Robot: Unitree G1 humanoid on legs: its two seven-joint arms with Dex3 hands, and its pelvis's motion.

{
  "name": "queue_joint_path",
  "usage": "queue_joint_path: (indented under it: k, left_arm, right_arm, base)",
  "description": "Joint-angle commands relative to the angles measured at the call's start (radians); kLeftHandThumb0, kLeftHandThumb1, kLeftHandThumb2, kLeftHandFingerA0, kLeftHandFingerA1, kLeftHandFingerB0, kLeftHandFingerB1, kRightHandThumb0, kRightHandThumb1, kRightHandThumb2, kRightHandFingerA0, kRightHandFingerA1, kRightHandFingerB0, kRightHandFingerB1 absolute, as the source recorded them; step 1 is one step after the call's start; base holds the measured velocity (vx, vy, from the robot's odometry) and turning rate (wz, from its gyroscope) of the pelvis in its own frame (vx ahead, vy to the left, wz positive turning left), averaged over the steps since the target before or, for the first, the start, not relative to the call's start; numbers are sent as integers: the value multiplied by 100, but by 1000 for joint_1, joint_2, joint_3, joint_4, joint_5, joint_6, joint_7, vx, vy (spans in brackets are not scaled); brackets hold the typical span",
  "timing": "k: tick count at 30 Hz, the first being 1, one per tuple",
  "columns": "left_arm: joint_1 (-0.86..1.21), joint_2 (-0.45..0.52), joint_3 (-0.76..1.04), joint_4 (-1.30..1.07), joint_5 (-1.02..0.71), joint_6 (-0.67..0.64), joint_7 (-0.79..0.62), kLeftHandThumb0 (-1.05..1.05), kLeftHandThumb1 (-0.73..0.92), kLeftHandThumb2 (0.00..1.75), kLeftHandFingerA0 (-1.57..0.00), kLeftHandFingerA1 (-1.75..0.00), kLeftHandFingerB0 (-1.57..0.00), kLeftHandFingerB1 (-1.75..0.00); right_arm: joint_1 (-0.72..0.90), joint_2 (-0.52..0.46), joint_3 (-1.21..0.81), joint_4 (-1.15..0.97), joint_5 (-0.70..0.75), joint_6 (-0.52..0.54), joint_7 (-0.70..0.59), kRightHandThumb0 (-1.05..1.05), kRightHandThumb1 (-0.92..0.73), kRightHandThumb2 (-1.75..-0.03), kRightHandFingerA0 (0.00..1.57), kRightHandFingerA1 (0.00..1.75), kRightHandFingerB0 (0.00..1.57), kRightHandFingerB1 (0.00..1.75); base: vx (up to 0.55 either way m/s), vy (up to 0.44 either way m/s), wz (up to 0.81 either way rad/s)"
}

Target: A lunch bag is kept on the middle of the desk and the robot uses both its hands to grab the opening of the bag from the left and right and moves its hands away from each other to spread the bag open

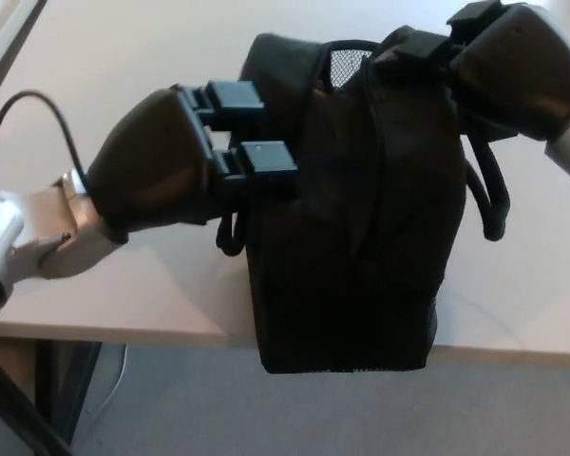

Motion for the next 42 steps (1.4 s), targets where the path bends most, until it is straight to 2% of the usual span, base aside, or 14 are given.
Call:
queue_joint_path:
  k: [1, 5, 6, 7, 10, 15, 25, 26, 28, 30, 31, 37, 38, 42]
  left_arm:
    - [85, -17, 12, 69, -53, 6, 7, -19, 41, 108, -100, -146, -94, -130]
    - [140, -35, 38, 102, -100, 6, -7, -18, 43, 107, -100, -140, -96, -122]
    - [172, -34, 46, 113, -108, 4, 17, -17, 43, 106, -101, -134, -100, -113]
    - [210, -30, 61, 109, -119, 9, 36, -14, 43, 108, -100, -139, -100, -110]
    - [253, -23, 92, 106, -153, -9, 48, -10, 40, 109, -98, -139, -101, -101]
    - [357, -44, 185, 134, -272, -99, 44, -12, 36, 108, -93, -135, -98, -94]
    - [497, -30, 329, 114, -378, -210, 23, 6, 37, 116, -99, -114, -97, -87]
    - [504, -26, 343, 124, -396, -215, 3, 8, 36, 110, -99, -112, -96, -87]
    - [511, -25, 358, 124, -400, -218, -9, 8, 35, 113, -101, -110, -97, -88]
    - [514, -26, 368, 120, -401, -220, -20, 9, 35, 110, -102, -108, -97, -87]
    - [516, -26, 371, 113, -406, -219, -31, 8, 36, 109, -101, -108, -97, -85]
    - [484, -20, 389, 24, -362, -189, -44, 8, 44, 102, -97, -103, -93, -86]
    - [467, -14, 394, -7, -344, -171, -38, 6, 52, 77, -93, -81, -90, -74]
    - [380, -10, 445, -157, -322, -69, -49, 12, 59, 61, -62, -43, -57, -43]
  right_arm:
    - [47, 5, 26, 4, -54, 11, -92, -37, -66, -59, 90, 105, 87, 58]
    - [79, 8, 11, 35, -26, -20, -131, -39, -67, -60, 89, 103, 84, 56]
    - [103, 10, -5, 40, -2, -30, -124, -35, -54, -96, 92, 106, 82, 85]
    - [130, 14, -31, 48, 34, -53, -110, -40, -66, -59, 83, 130, 77, 112]
    - [158, 12, -56, 48, 49, -58, -109, -42, -67, -63, 77, 140, 71, 121]
    - [259, 23, -159, 41, 127, -76, -126, -38, -64, -59, 84, 124, 76, 108]
    - [437, 103, -304, 57, 217, -147, -133, -35, -64, -61, 75, 142, 67, 124]
    - [464, 114, -313, 61, 225, -167, -134, -41, -56, -88, 85, 123, 71, 109]
    - [487, 114, -315, 54, 218, -172, -135, -42, -56, -88, 84, 122, 70, 109]
    - [494, 114, -320, 47, 215, -172, -131, -43, -56, -88, 84, 122, 70, 109]
    - [493, 112, -324, 45, 218, -174, -126, -36, -63, -61, 74, 143, 68, 126]
    - [466, 83, -350, -2, 226, -176, -91, -35, -63, -62, 74, 143, 67, 124]
    - [457, 79, -351, -14, 222, -171, -92, -33, -63, -61, 77, 137, 69, 121]
    - [408, 69, -364, -70, 222, -165, -77, -35, -63, -59, 77, 126, 73, 87]
  base:
    - [0, 0, 0]
    - [0, 0, 0]
    - [0, 0, 0]
    - [0, 0, 0]
    - [0, 0, 0]
    - [0, 0, 0]
    - [0, 0, 0]
    - [0, 0, 0]
    - [0, 0, 0]
    - [0, 0, 0]
    - [0, 0, 0]
    - [0, 0, 0]
    - [0, 0, 0]
    - [0, 0, 0]
